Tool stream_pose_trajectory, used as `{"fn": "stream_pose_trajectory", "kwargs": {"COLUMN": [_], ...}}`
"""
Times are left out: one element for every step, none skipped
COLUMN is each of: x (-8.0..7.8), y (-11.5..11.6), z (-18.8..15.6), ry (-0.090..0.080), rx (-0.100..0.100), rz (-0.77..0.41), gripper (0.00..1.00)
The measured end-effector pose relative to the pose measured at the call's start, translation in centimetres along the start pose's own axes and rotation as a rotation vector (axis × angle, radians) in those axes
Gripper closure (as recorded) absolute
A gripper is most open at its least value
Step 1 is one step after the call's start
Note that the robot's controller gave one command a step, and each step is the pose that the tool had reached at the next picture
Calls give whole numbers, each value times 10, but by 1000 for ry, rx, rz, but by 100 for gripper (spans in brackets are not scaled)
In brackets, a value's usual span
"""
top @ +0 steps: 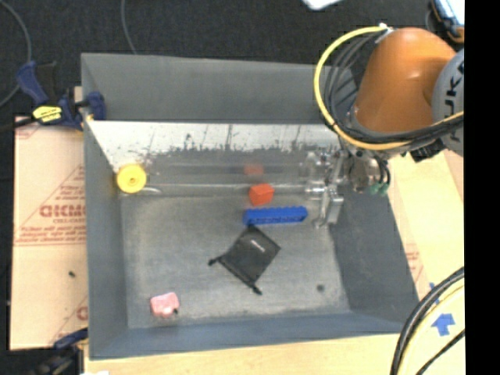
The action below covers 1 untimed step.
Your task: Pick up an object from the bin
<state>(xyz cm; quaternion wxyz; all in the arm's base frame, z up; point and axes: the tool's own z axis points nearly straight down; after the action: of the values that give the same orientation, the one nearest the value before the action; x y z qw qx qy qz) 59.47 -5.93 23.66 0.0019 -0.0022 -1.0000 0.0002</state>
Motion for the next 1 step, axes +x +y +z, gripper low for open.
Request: {"fn": "stream_pose_trajectory", "kwargs": {"x": [-1], "y": [0], "z": [-5], "ry": [-8], "rx": [1], "rz": [-2], "gripper": [0]}}
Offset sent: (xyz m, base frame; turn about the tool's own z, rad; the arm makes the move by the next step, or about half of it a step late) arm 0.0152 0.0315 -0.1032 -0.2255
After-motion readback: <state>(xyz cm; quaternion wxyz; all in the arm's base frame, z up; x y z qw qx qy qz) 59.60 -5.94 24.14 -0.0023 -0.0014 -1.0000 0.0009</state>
